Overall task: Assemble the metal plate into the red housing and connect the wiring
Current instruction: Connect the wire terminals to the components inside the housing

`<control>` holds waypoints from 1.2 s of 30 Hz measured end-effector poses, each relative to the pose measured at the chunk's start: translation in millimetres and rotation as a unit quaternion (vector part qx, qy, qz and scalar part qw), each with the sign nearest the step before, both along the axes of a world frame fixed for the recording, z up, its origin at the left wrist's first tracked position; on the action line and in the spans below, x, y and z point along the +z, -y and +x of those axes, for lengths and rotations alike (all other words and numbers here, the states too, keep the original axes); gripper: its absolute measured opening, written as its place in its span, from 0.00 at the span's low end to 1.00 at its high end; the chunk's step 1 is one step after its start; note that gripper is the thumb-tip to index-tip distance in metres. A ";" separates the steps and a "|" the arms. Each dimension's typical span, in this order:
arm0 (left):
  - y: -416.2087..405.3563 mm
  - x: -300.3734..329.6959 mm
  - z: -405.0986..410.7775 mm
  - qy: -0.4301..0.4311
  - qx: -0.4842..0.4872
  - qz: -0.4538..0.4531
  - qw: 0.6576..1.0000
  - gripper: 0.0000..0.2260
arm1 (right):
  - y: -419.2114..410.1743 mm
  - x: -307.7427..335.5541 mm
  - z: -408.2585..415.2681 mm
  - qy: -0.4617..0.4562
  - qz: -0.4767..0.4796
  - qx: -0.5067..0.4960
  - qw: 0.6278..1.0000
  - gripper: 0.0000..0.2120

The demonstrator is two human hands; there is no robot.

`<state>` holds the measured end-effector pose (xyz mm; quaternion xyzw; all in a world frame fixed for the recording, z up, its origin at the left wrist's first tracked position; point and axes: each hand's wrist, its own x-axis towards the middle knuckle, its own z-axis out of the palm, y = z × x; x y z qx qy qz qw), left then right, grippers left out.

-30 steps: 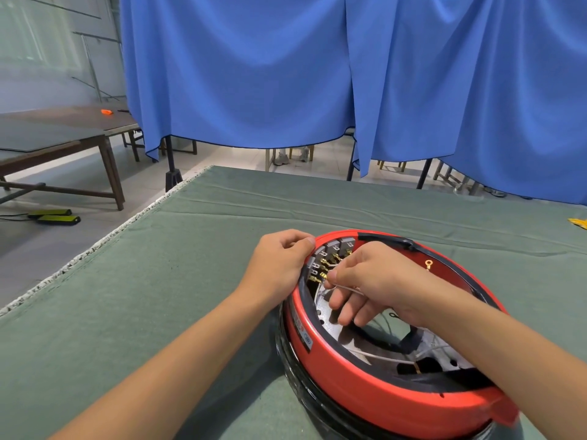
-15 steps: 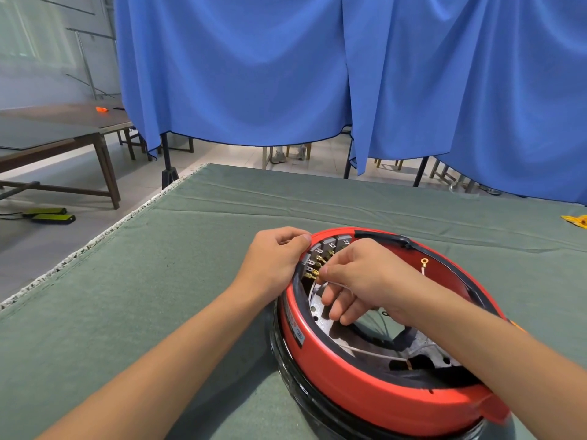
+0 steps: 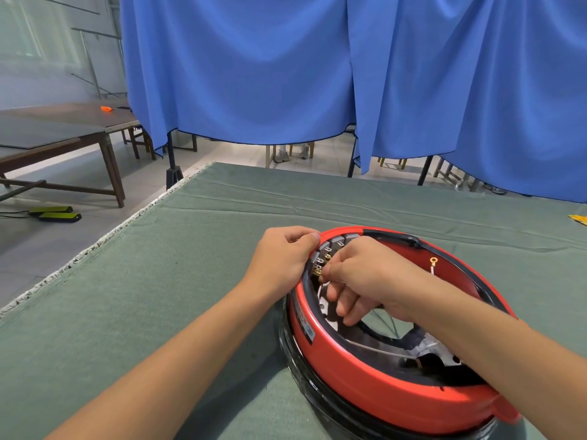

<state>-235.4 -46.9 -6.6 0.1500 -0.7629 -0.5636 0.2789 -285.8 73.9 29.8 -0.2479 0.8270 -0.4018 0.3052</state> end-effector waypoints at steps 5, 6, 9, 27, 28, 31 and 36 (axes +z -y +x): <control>1.0 -0.4 -0.6 -0.001 -0.002 0.003 1.000 0.14 | -4.5 1.0 -1.0 -0.014 0.000 -0.012 1.000 0.10; 0.9 -0.5 -0.6 -0.002 -0.002 0.003 1.000 0.14 | -5.2 0.6 -0.4 -0.014 -0.005 -0.013 1.000 0.10; 0.8 -0.5 -0.4 -0.001 -0.002 0.002 1.000 0.14 | -6.0 0.8 -0.6 -0.009 -0.029 -0.025 0.999 0.10; 0.0 0.9 1.5 0.009 0.003 -0.013 1.000 0.13 | -0.8 2.6 -1.1 0.020 -0.049 -0.060 0.997 0.07; -0.1 0.9 1.5 0.010 0.004 -0.013 1.000 0.12 | -0.3 2.3 -0.7 0.020 -0.051 -0.061 0.997 0.07; -0.6 0.9 1.8 0.015 0.008 -0.014 1.000 0.12 | 0.3 0.3 1.5 0.015 -0.056 -0.058 0.997 0.06; -1.3 2.0 1.2 0.018 0.012 -0.018 1.000 0.14 | -0.4 0.6 0.1 0.016 -0.056 -0.049 0.997 0.06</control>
